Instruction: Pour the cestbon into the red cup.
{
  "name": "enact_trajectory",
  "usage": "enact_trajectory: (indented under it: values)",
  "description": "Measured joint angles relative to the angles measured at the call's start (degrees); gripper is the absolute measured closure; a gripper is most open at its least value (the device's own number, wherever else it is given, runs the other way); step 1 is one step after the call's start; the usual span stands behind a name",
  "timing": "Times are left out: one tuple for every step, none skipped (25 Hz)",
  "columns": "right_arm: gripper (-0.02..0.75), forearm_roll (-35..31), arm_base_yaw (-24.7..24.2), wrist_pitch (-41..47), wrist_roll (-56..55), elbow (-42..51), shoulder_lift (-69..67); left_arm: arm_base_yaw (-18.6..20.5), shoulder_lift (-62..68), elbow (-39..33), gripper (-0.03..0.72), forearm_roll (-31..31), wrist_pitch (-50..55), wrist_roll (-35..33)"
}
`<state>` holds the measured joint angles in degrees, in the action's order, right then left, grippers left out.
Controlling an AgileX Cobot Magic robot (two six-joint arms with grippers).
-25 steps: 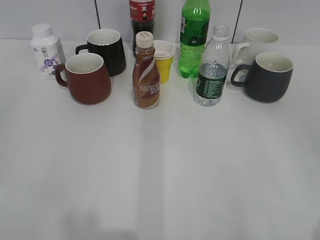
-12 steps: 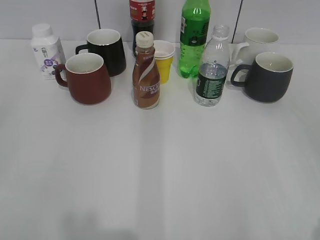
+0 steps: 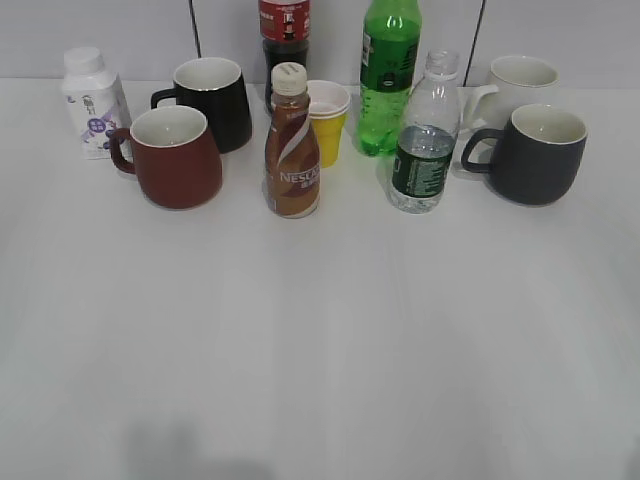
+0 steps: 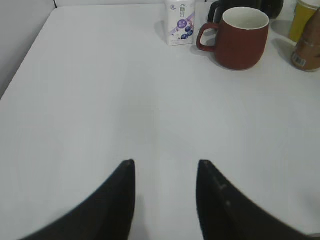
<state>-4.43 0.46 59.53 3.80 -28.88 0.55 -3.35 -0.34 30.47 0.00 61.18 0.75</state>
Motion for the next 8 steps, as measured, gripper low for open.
enact_trajectory:
  values:
    - [0.146, 0.0, 0.0, 0.0, 0.0, 0.0, 0.0, 0.0, 0.0, 0.0, 0.379, 0.0, 0.0, 0.0]
    - [0.146, 0.0, 0.0, 0.0, 0.0, 0.0, 0.0, 0.0, 0.0, 0.0, 0.379, 0.0, 0.0, 0.0]
    - [0.146, 0.0, 0.0, 0.0, 0.0, 0.0, 0.0, 0.0, 0.0, 0.0, 0.379, 0.3, 0.0, 0.0]
    - [0.146, 0.0, 0.0, 0.0, 0.0, 0.0, 0.0, 0.0, 0.0, 0.0, 0.379, 0.4, 0.0, 0.0]
    - [0.146, 0.0, 0.0, 0.0, 0.0, 0.0, 0.0, 0.0, 0.0, 0.0, 0.379, 0.5, 0.0, 0.0]
    - [0.146, 0.0, 0.0, 0.0, 0.0, 0.0, 0.0, 0.0, 0.0, 0.0, 0.379, 0.5, 0.0, 0.0]
    - [0.146, 0.0, 0.0, 0.0, 0.0, 0.0, 0.0, 0.0, 0.0, 0.0, 0.379, 0.5, 0.0, 0.0]
    - [0.146, 0.0, 0.0, 0.0, 0.0, 0.0, 0.0, 0.0, 0.0, 0.0, 0.379, 0.5, 0.0, 0.0]
